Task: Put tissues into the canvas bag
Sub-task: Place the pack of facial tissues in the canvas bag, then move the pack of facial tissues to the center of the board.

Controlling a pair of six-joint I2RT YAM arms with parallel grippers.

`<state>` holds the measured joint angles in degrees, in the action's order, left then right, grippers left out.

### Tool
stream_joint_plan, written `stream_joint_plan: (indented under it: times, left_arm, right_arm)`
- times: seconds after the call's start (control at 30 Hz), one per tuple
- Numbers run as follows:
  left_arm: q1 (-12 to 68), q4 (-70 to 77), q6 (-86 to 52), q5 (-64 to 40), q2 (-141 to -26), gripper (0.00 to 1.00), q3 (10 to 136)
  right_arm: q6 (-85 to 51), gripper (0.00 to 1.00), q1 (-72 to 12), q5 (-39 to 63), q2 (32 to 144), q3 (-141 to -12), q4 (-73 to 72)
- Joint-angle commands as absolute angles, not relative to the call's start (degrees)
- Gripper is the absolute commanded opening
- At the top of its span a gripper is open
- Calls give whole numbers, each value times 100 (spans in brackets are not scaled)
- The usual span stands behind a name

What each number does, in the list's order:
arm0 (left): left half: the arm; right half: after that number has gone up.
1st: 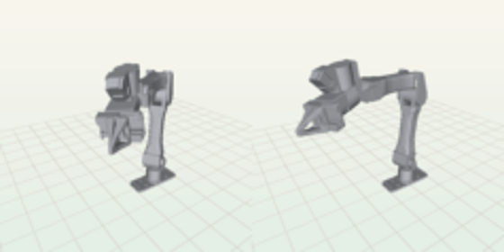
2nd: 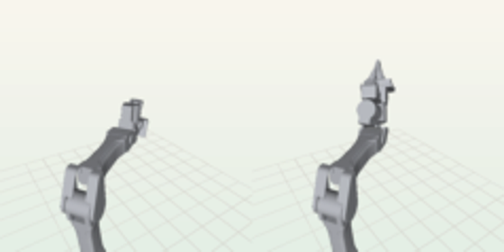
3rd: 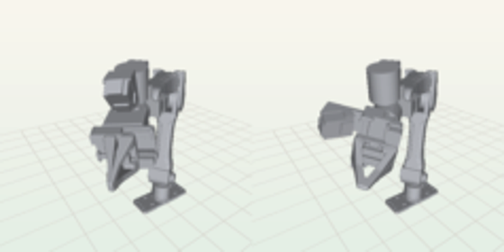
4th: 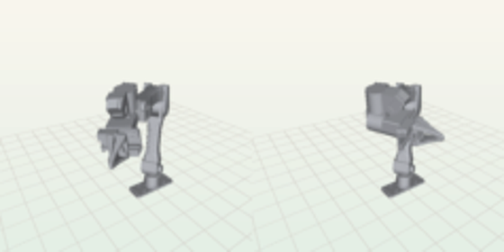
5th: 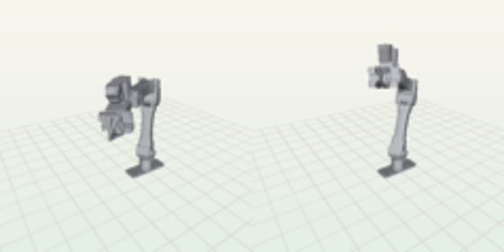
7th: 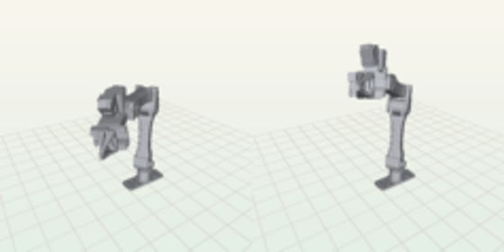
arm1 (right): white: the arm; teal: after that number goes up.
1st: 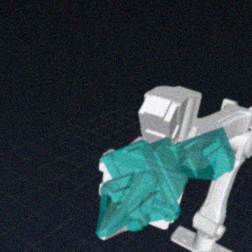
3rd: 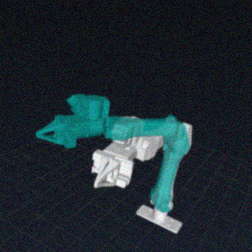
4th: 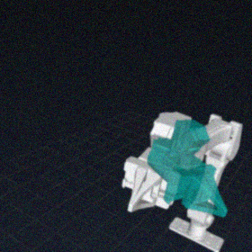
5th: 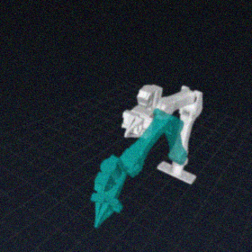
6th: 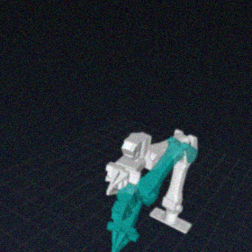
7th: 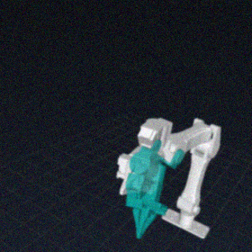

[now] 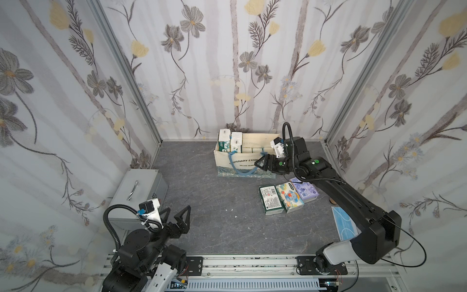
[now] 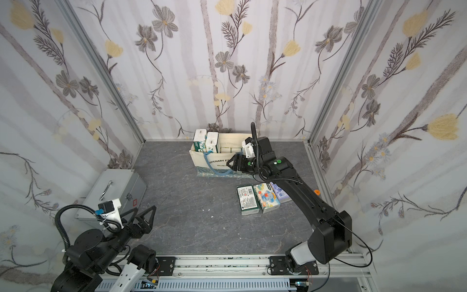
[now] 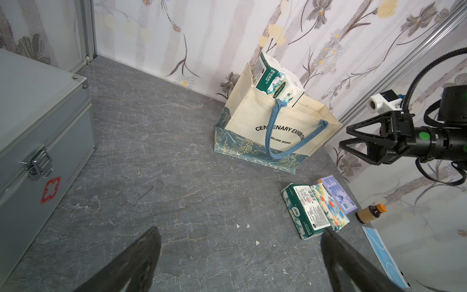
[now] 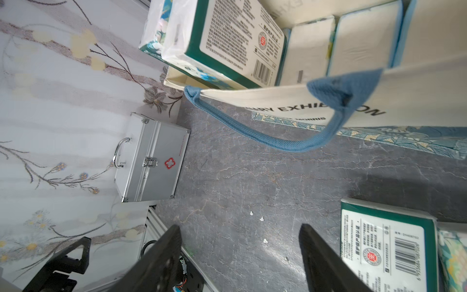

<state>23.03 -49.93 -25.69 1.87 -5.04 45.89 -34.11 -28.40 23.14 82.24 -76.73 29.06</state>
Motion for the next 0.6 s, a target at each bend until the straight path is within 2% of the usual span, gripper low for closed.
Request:
stream_joint_plan:
  times: [0.0, 0.37, 0.57]
  left_arm:
    - [2276, -4861, -2538, 168, -527, 100, 4588]
    - [2250, -4857, -2529, 132, -553, 100, 4577]
    - [2241, -4851, -2524, 132, -579, 100, 4579]
  right_arm:
    - [-3118, 75, -2853, 1869, 7900, -7166, 2862]
    - [-3144, 82, -2796, 733, 7764, -5912, 3005]
    - [-3023, 84, -2740, 609, 8018, -5758, 2780]
